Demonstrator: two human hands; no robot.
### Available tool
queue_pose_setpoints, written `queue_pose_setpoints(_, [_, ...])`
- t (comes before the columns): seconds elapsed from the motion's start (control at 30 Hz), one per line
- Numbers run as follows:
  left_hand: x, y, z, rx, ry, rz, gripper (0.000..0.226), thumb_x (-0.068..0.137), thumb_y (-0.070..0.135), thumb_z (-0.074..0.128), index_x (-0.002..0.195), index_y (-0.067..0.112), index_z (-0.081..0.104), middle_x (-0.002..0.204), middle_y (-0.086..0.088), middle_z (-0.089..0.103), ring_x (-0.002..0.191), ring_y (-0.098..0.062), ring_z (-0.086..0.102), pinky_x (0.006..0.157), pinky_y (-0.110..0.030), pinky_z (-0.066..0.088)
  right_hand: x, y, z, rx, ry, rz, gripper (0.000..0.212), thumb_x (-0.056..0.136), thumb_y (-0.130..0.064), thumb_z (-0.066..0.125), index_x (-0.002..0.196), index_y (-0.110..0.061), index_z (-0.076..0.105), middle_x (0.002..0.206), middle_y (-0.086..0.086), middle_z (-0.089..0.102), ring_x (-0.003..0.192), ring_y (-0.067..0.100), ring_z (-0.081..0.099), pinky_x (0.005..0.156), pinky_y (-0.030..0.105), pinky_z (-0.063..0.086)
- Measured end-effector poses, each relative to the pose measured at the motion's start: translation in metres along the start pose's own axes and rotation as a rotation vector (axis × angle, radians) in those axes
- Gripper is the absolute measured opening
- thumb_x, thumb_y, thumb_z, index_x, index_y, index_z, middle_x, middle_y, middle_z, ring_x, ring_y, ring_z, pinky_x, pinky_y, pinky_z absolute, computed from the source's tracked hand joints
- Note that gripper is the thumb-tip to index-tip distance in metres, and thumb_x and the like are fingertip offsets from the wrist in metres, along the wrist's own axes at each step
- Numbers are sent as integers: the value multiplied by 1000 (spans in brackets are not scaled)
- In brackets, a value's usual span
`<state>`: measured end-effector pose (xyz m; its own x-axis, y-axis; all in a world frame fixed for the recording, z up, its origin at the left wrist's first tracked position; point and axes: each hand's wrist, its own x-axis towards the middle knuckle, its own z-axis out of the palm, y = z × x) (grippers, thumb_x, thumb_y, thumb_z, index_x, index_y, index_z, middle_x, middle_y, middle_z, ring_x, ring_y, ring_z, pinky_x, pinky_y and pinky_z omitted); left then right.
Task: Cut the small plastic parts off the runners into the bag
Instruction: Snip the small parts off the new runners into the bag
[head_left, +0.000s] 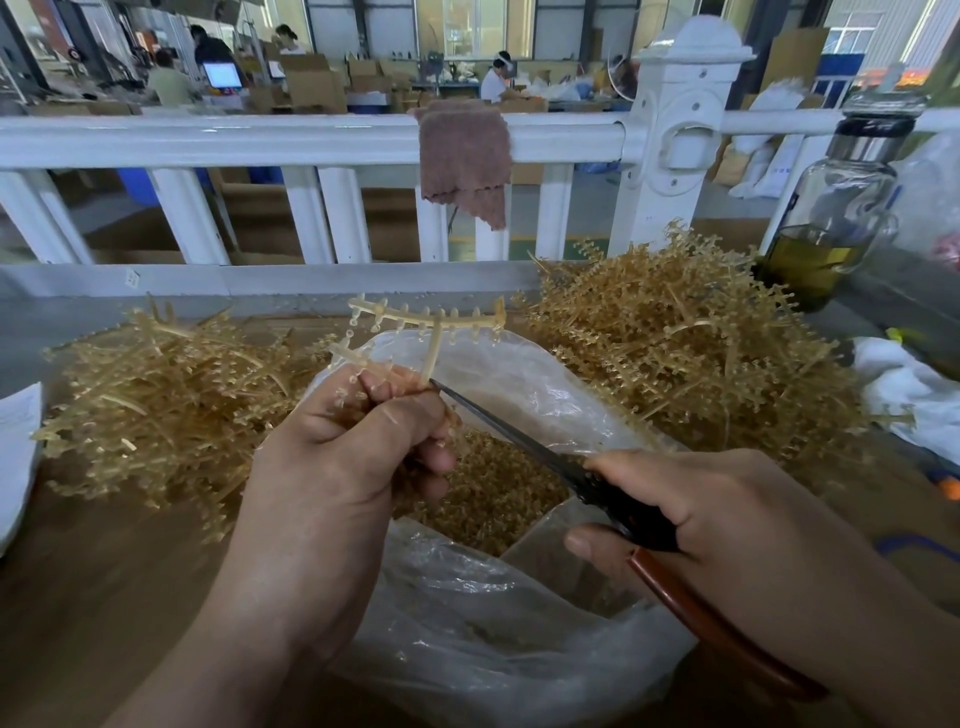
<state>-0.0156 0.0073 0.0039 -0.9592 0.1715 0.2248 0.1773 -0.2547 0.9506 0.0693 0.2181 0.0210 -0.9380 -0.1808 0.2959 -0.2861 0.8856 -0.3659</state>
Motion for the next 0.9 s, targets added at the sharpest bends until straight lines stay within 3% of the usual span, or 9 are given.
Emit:
queue_pose_setpoints(0.2, [0, 0, -2, 21, -13, 19, 18, 82, 23, 63, 65, 22, 69, 69, -5, 65, 59, -16, 61, 51, -25, 49, 0, 3, 2, 41, -25, 38, 46, 81, -73, 47, 90, -31, 62, 69, -14, 60, 63, 4, 59, 53, 21, 43])
queue_pose_setpoints(0.67, [2, -4, -7, 63, 8, 59, 11, 86, 27, 66, 74, 25, 65, 77, -6, 70, 71, -15, 66, 55, -25, 52, 0, -2, -3, 15, -13, 76, 48, 78, -78, 46, 101, -38, 60, 74, -17, 62, 68, 1, 61, 57, 25, 47])
queue_pose_setpoints(0.9, [1, -6, -6, 97, 13, 109, 12, 86, 26, 68, 75, 26, 64, 78, -4, 68, 73, -15, 65, 56, -24, 52, -1, -2, -5, -5, -28, 111, 53, 76, -79, 42, 101, -36, 61, 75, -17, 62, 71, 1, 60, 66, 27, 48])
